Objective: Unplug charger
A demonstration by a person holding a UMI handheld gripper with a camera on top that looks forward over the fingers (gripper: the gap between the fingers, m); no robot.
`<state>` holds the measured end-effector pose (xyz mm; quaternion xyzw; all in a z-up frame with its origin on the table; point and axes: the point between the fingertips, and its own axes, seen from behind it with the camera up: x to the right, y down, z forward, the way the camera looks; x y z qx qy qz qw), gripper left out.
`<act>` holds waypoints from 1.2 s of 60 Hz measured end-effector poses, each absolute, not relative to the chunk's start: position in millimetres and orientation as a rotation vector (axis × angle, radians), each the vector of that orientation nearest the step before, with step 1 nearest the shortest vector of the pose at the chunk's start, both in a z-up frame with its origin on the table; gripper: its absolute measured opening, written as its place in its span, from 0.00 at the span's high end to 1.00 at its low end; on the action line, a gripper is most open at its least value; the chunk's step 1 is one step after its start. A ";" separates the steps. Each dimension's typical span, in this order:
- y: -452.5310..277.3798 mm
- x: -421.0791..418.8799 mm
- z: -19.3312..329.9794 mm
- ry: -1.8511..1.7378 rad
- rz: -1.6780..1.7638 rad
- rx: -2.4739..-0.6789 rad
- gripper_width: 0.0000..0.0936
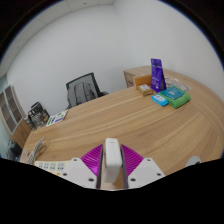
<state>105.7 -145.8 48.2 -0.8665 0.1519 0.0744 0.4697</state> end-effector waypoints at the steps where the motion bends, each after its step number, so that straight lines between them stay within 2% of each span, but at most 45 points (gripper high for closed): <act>1: -147.1 110.9 46.0 0.371 0.174 -2.123 0.64; 9: -168.5 137.4 14.3 0.405 0.140 -2.230 0.37; 14: -176.9 163.3 12.6 0.411 0.060 -2.242 0.29; 20: -185.7 175.9 26.3 0.354 -0.027 -2.238 0.09; 22: -189.9 178.8 32.9 0.342 -0.053 -2.240 0.07; 30: -210.6 174.9 81.4 0.278 -0.173 -2.232 0.09; 46: -289.4 108.4 176.7 0.179 -0.293 -2.191 0.08; 55: -352.5 66.6 205.6 0.148 -0.309 -2.183 0.09; 72: -423.3 27.5 230.1 0.119 -0.330 -2.173 0.08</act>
